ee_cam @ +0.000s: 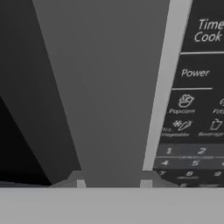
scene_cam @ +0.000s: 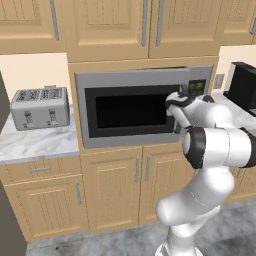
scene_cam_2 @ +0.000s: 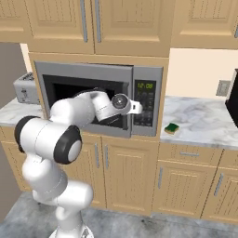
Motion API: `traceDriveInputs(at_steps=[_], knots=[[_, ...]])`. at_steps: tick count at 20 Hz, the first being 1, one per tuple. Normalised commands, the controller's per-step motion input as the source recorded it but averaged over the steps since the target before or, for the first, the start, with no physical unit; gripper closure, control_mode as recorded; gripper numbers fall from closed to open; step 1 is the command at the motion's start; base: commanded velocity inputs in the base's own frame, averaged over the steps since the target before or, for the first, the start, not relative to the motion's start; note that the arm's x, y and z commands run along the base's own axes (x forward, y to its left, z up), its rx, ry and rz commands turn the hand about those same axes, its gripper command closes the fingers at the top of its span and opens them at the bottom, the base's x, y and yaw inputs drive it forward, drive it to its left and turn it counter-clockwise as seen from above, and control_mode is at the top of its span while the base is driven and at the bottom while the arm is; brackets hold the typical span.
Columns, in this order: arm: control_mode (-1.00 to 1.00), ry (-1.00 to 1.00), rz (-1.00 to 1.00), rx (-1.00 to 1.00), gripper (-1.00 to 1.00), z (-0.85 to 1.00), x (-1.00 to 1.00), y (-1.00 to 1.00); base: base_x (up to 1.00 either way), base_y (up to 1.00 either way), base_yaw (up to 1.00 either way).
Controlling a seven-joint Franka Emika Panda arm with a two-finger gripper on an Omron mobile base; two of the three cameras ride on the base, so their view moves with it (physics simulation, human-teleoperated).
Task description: Place the sponge inside the microwave to prepare for sanitizing.
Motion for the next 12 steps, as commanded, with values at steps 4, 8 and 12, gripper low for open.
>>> traceDriveInputs(at_steps=[4,8,12], knots=[[-1.00,0.14,0.00,-0.06,1.00,0.29,-0.48,0.32,0.00,0.00,0.00],[-1.00,0.10,0.00,-0.09,1.00,0.18,-0.83,0.54,0.00,0.00,0.00],[-1.00,0.08,0.00,-0.01,1.00,0.02,-0.70,0.45,0.00,0.00,0.00]])
